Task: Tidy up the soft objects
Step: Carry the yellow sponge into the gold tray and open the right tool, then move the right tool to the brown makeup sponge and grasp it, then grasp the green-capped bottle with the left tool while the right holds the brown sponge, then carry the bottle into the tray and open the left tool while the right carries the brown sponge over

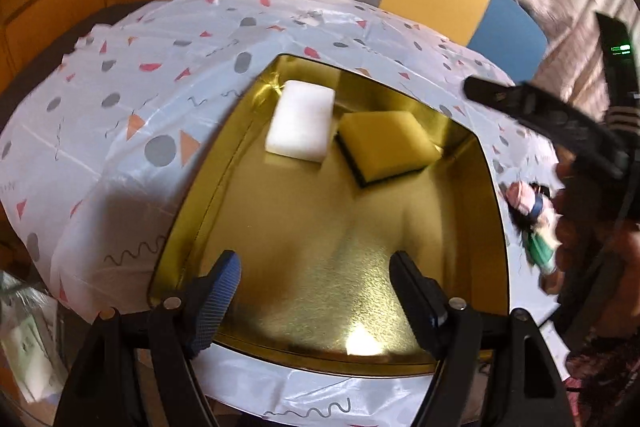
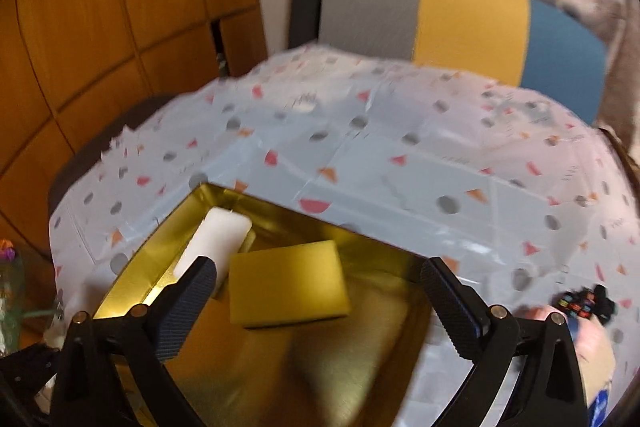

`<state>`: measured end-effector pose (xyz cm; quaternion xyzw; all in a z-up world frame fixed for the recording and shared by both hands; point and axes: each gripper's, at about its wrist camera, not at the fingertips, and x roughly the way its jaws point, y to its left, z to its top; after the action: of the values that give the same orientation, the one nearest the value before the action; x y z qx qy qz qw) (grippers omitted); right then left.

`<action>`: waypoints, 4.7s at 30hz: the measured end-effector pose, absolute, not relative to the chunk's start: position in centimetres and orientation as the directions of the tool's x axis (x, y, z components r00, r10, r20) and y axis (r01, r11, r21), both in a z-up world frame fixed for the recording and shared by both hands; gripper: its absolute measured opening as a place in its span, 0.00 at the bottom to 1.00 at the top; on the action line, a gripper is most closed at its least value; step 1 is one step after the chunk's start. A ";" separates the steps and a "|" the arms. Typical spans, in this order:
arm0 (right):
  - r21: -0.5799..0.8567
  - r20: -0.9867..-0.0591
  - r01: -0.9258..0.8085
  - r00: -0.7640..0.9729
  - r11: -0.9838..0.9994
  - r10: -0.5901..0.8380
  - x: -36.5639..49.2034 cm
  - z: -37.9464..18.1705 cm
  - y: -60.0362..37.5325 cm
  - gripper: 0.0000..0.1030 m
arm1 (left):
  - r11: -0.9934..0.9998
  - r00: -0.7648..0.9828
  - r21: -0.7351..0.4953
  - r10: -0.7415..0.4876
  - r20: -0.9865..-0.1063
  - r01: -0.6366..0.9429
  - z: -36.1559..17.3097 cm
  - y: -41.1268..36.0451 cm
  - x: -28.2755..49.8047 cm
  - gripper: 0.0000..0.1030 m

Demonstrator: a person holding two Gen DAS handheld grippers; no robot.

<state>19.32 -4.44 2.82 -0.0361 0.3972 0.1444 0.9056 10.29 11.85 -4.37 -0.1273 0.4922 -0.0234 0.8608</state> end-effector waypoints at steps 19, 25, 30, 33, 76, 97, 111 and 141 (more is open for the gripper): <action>0.037 -0.717 -0.031 0.696 0.999 0.048 4.4 -1.6 -17.1 1.00 | 0.913 0.443 -0.240 -0.374 -0.815 0.330 -4.5 -1.3 5.9 0.75; 0.052 -0.704 0.117 0.708 0.992 -0.046 0.5 -3.6 -22.8 1.00 | 0.886 0.416 -0.269 -0.422 -0.806 0.377 -4.4 -4.0 4.8 0.75; 0.056 -0.733 0.258 0.666 0.965 -0.136 -1.1 -5.6 -27.8 1.00 | 0.868 0.393 -0.264 -0.436 -0.810 0.420 -4.4 -6.4 4.6 0.75; 0.070 -0.747 0.316 0.645 0.946 -0.160 -2.1 -6.4 -30.2 1.00 | 0.861 0.389 -0.254 -0.438 -0.810 0.440 -4.3 -7.6 4.3 0.75; 0.130 -0.635 0.374 0.742 0.918 -0.213 0.4 -7.5 -36.1 0.55 | 0.828 0.302 -0.230 -0.423 -0.854 0.511 -4.9 -19.6 10.9 0.75; 0.231 -0.643 0.472 0.730 0.851 -0.231 -1.6 -9.0 -38.2 0.58 | 0.496 0.264 0.079 -0.316 -0.911 0.865 -9.1 -33.0 16.4 0.76; 0.252 -0.646 0.471 0.732 0.845 -0.215 -1.6 -9.3 -38.4 0.58 | 0.423 0.236 0.091 -0.303 -0.923 0.902 -8.9 -32.7 15.7 0.76; 0.248 -0.647 0.466 0.732 0.849 -0.213 -1.7 -9.4 -38.3 0.59 | 0.633 0.182 -0.146 -0.423 -0.888 0.760 -8.2 -25.2 11.8 0.50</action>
<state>-1.72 -38.26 -9.44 0.2013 0.3145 -0.1869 0.9087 11.79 -25.19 -8.22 0.1674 0.5038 -0.3942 0.7502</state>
